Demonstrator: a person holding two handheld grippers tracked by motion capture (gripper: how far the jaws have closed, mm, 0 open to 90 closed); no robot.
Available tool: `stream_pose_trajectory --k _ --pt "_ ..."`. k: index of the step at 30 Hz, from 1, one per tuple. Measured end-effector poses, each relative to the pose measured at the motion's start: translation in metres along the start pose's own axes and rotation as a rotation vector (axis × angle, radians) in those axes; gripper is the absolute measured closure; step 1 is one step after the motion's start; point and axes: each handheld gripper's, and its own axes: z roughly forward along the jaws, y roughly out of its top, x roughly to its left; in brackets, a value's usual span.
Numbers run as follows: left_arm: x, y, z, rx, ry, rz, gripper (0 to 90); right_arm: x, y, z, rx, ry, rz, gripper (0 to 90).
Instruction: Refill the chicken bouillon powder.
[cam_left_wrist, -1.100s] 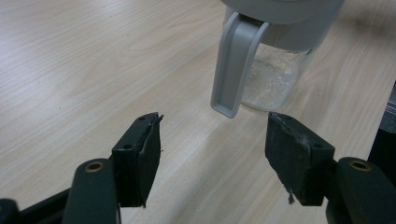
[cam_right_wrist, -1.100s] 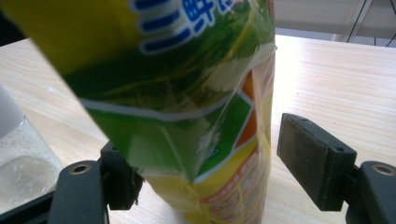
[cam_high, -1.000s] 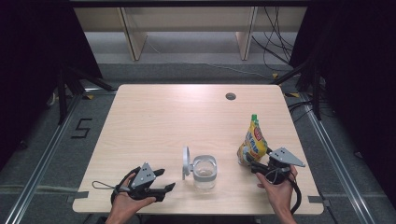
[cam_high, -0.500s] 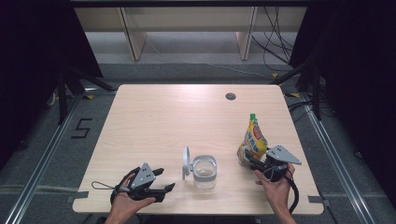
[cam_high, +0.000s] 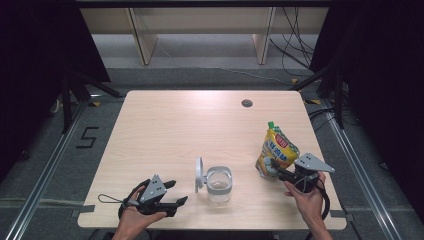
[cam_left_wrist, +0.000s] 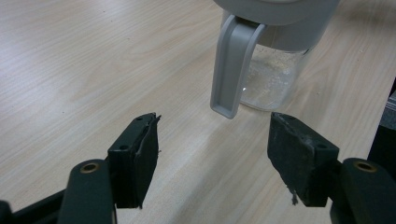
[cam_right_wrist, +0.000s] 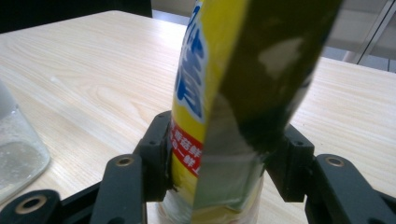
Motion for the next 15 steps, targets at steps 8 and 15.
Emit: stream_pose_trajectory --k 8,15 --pt "0.000 0.000 0.000 -0.007 -0.005 0.004 33.8 0.002 -0.002 -0.018 0.017 0.065 -0.009 53.4" --pt "0.001 0.000 0.000 -0.004 0.000 0.005 34.1 -0.003 -0.006 -0.022 -0.005 0.086 -0.037 53.4"
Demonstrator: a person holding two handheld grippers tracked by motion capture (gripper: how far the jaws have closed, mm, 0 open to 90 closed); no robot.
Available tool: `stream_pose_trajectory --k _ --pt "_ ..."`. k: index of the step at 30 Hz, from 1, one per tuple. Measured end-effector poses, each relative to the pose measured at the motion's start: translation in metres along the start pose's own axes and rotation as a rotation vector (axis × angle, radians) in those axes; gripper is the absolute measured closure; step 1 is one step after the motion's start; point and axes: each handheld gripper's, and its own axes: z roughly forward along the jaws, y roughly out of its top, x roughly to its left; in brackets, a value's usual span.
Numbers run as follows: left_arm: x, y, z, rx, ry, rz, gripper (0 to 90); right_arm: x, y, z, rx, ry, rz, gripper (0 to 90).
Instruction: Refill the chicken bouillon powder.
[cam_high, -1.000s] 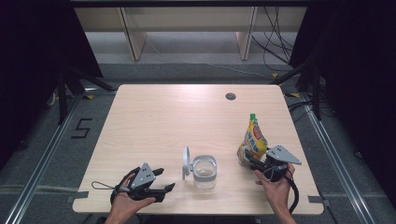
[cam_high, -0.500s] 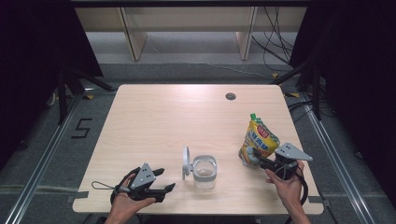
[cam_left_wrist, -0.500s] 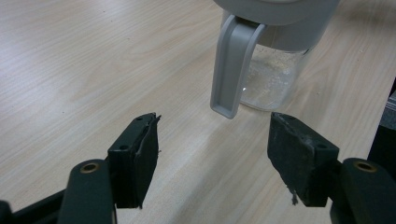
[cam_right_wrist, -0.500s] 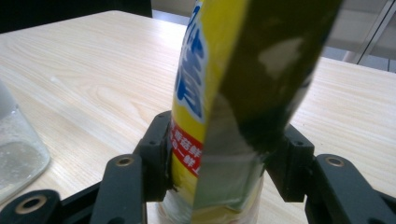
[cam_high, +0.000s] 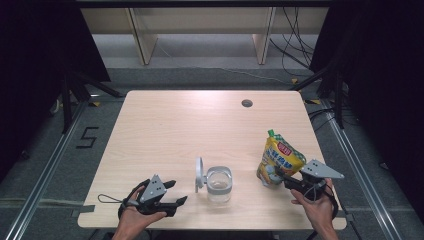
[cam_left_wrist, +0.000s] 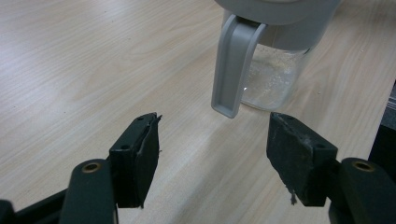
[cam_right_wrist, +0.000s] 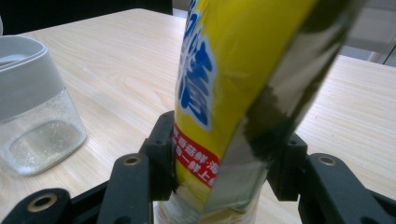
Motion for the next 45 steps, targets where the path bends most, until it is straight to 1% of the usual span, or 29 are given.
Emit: stream_pose_trajectory --k 2,3,4,5,8,9,10,13,14,16,18,20,21,22,23,25,26,27,28,29,32,33,34,37,39,40,41,42,45 --pt "-0.001 0.000 0.000 0.003 0.003 -0.001 34.1 0.003 -0.002 0.000 -0.019 -0.003 0.019 50.8" --pt "-0.001 0.000 0.000 0.002 0.001 0.006 34.1 0.002 -0.003 0.000 -0.015 0.009 0.007 47.4" --pt "-0.001 0.000 0.000 0.000 0.001 0.001 34.1 0.004 -0.004 0.000 -0.030 -0.014 0.029 41.5" --pt "-0.001 0.000 0.000 0.001 0.002 0.001 34.1 0.004 -0.004 0.001 -0.049 -0.014 0.019 38.7" --pt "-0.001 0.000 0.000 0.004 0.004 0.003 34.1 0.005 -0.007 0.003 -0.061 -0.041 0.027 32.0" --pt "-0.001 0.000 0.000 -0.004 -0.003 -0.007 34.0 0.008 -0.008 0.003 -0.052 -0.036 0.063 30.8" --pt "-0.001 0.000 0.000 -0.005 -0.002 -0.010 34.0 0.005 -0.011 0.007 -0.056 -0.028 0.046 29.5" --pt "-0.001 0.000 0.000 -0.005 -0.008 -0.002 34.0 0.005 -0.016 0.010 -0.067 -0.047 0.063 25.0" --pt "-0.001 0.000 0.000 -0.003 -0.003 -0.004 33.9 0.006 -0.019 0.010 -0.071 -0.057 0.093 25.0" --pt "-0.002 0.000 0.001 -0.003 -0.003 -0.014 33.9 0.004 -0.021 0.014 -0.093 -0.036 0.069 25.0" --pt "0.000 0.001 0.001 -0.002 -0.004 0.023 33.9 0.003 -0.024 0.016 -0.111 -0.046 0.075 25.0" --pt "0.000 0.000 0.001 -0.004 -0.006 0.020 33.8 0.002 -0.025 0.018 -0.125 -0.016 0.079 23.5" --pt "0.000 0.001 0.001 -0.003 -0.006 0.019 33.8 0.001 -0.025 0.019 -0.129 -0.025 0.065 23.6" --pt "0.000 0.001 0.001 -0.002 -0.006 0.018 33.8 0.004 -0.026 0.018 -0.121 -0.033 0.121 23.5" --pt "0.000 0.001 0.001 -0.003 -0.007 0.020 33.8 0.001 -0.027 0.019 -0.112 -0.058 0.072 23.5" --pt "0.000 0.000 0.002 -0.006 -0.011 0.007 33.8 0.003 -0.029 0.022 -0.102 -0.034 0.082 23.5" --pt "-0.001 0.000 0.002 -0.001 -0.010 -0.006 33.8 0.004 -0.030 0.024 -0.129 -0.055 0.092 23.4" --pt "-0.001 0.000 0.002 0.001 -0.014 -0.007 33.8 0.005 -0.031 0.026 -0.125 -0.054 0.089 23.2" --pt "0.001 0.000 0.001 0.018 -0.003 0.022 33.8 0.004 -0.031 0.027 -0.124 -0.054 0.076 23.1" --pt "0.000 0.000 0.001 0.016 -0.003 0.013 33.8 0.005 -0.031 0.029 -0.134 -0.033 0.091 22.9" --pt "0.001 0.000 0.002 0.004 -0.014 0.022 33.8 0.005 -0.032 0.031 -0.123 -0.033 0.082 23.9" --pt "0.000 0.000 0.002 0.003 -0.006 0.019 33.8 0.004 -0.032 0.032 -0.149 -0.050 0.078 24.3" --pt "0.000 0.000 0.002 0.004 -0.006 0.013 33.8 0.004 -0.032 0.032 -0.146 -0.038 0.097 24.6" --pt "0.000 0.000 0.002 0.008 -0.002 0.014 33.8 0.003 -0.033 0.033 -0.154 -0.030 0.143 26.6" --pt "-0.002 0.000 0.002 -0.010 -0.011 -0.001 33.8 0.000 -0.032 0.034 -0.171 -0.036 0.115 28.6" --pt "0.000 0.000 0.001 0.009 -0.003 0.022 33.8 0.000 -0.032 0.034 -0.177 -0.038 0.114 30.5" --pt "0.000 0.000 0.002 0.003 -0.009 0.012 33.8 -0.001 -0.031 0.035 -0.185 -0.030 0.094 31.2" --pt "0.000 0.000 0.002 0.003 -0.006 0.012 33.8 0.000 -0.031 0.034 -0.180 -0.038 0.119 31.8" --pt "0.000 0.000 0.002 0.008 -0.005 0.029 33.8 0.003 -0.031 0.035 -0.185 -0.034 0.138 38.1"
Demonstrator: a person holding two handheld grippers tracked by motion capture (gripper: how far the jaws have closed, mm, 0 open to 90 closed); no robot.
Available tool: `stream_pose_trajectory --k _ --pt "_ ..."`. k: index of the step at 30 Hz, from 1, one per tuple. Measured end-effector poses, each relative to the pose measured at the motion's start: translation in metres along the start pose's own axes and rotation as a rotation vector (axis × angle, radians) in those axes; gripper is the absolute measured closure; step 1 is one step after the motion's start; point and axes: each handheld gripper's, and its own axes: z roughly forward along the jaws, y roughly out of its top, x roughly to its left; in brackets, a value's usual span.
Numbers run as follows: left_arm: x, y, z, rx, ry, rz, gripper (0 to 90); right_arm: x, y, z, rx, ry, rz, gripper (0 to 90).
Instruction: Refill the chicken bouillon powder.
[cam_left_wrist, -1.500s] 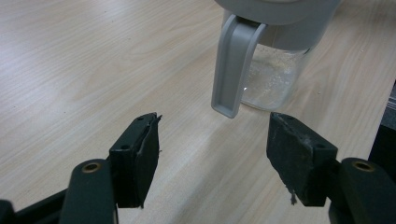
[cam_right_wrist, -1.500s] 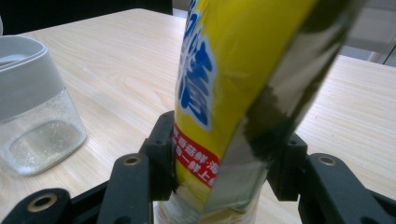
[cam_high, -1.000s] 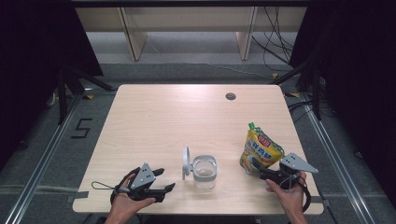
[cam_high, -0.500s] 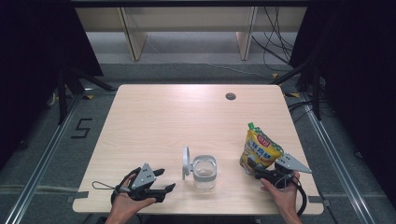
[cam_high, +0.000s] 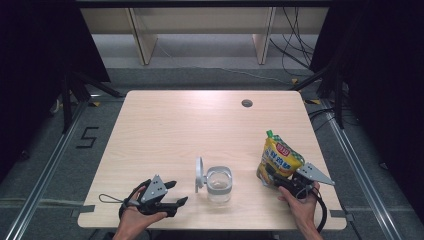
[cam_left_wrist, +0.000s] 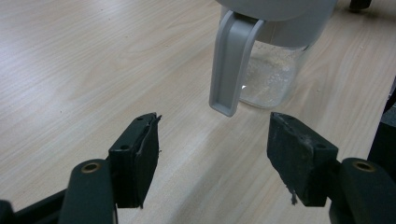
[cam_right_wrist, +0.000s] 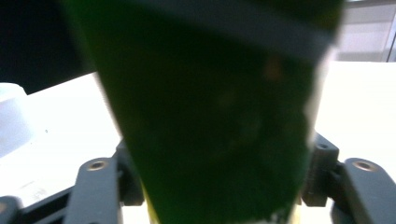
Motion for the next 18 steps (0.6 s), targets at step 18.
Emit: stream_pose_trajectory --k 18 --pt "-0.0029 -0.0005 0.0012 -0.013 -0.009 -0.042 33.9 -0.0013 0.0068 -0.0017 -0.018 -0.027 -0.047 50.3"
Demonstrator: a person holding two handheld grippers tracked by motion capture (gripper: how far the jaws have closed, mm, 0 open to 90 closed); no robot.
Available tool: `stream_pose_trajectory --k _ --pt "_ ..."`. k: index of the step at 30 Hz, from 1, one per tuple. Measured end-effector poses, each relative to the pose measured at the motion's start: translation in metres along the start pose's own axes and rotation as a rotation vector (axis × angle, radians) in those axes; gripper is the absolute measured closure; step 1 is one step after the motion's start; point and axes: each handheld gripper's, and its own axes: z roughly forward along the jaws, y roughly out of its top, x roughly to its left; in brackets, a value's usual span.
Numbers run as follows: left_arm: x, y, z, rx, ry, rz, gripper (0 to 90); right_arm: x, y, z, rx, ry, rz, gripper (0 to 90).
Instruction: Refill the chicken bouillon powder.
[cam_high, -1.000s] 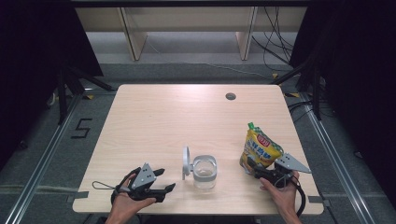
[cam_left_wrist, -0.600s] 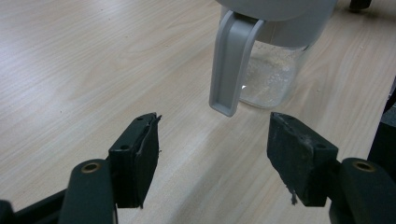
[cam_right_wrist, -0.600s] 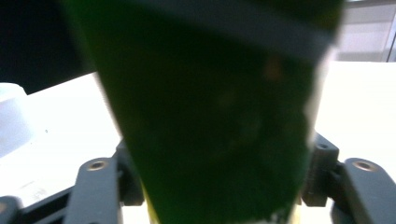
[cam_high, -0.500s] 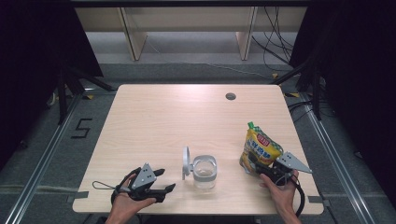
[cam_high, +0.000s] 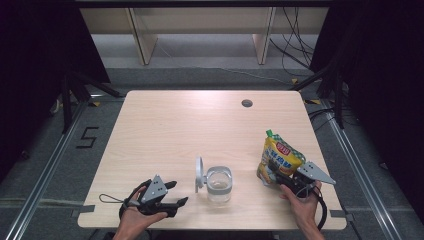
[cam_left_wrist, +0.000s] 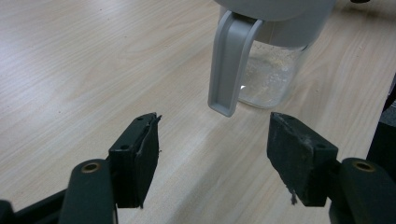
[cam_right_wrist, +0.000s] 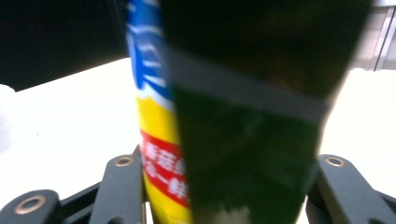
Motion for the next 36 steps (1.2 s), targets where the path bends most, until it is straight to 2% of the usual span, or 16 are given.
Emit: stream_pose_trajectory --k 2,3,5,6,10,13,14,20,22,26,29,30,31,34,35,36 --pt "0.001 0.000 -0.001 0.004 -0.002 0.008 33.8 0.002 0.001 0.000 -0.009 0.006 -0.008 51.3" --pt "0.001 0.001 -0.001 0.003 -0.005 0.012 33.8 0.003 0.003 -0.002 0.031 0.004 -0.001 51.7" --pt "0.003 0.001 -0.001 0.001 -0.002 0.037 33.8 0.004 0.007 -0.002 0.018 0.002 -0.037 53.0" --pt "0.003 0.001 -0.001 0.000 -0.003 0.037 33.9 0.004 0.009 -0.002 0.028 0.019 -0.057 53.7" --pt "0.003 0.001 -0.001 0.001 -0.003 0.035 33.9 0.006 0.013 -0.003 0.032 0.020 -0.084 54.7" --pt "0.003 0.001 -0.002 0.004 -0.006 0.036 33.8 0.010 0.018 -0.007 0.066 0.026 -0.108 55.1" --pt "0.002 0.000 -0.001 0.001 0.003 0.008 33.9 0.011 0.019 -0.008 0.066 0.029 -0.141 55.1" --pt "0.003 0.001 -0.003 0.002 0.003 0.035 33.9 0.021 0.026 -0.017 0.099 0.062 -0.173 55.3" --pt "0.004 0.001 -0.003 0.006 0.003 0.045 33.9 0.024 0.029 -0.019 0.109 0.069 -0.229 55.3" --pt "0.003 0.001 -0.003 0.003 0.001 0.026 33.9 0.033 0.034 -0.025 0.128 0.080 -0.258 55.4" --pt "0.003 0.001 -0.003 -0.001 0.006 0.017 33.9 0.036 0.040 -0.029 0.126 0.088 -0.322 55.4" --pt "0.005 0.002 -0.003 -0.006 0.008 0.040 33.9 0.037 0.042 -0.029 0.125 0.092 -0.368 55.4" --pt "0.005 0.002 -0.003 -0.015 0.013 0.032 33.9 0.040 0.044 -0.030 0.122 0.080 -0.367 55.4" --pt "0.005 0.001 -0.003 -0.009 0.016 0.037 33.9 0.046 0.053 -0.034 0.130 0.095 -0.439 55.5" --pt "0.003 0.000 -0.002 -0.013 0.013 0.001 33.9 0.047 0.055 -0.035 0.135 0.100 -0.455 55.5" --pt "0.003 0.000 -0.002 -0.014 0.013 0.000 33.8 0.049 0.057 -0.036 0.142 0.099 -0.483 55.5"
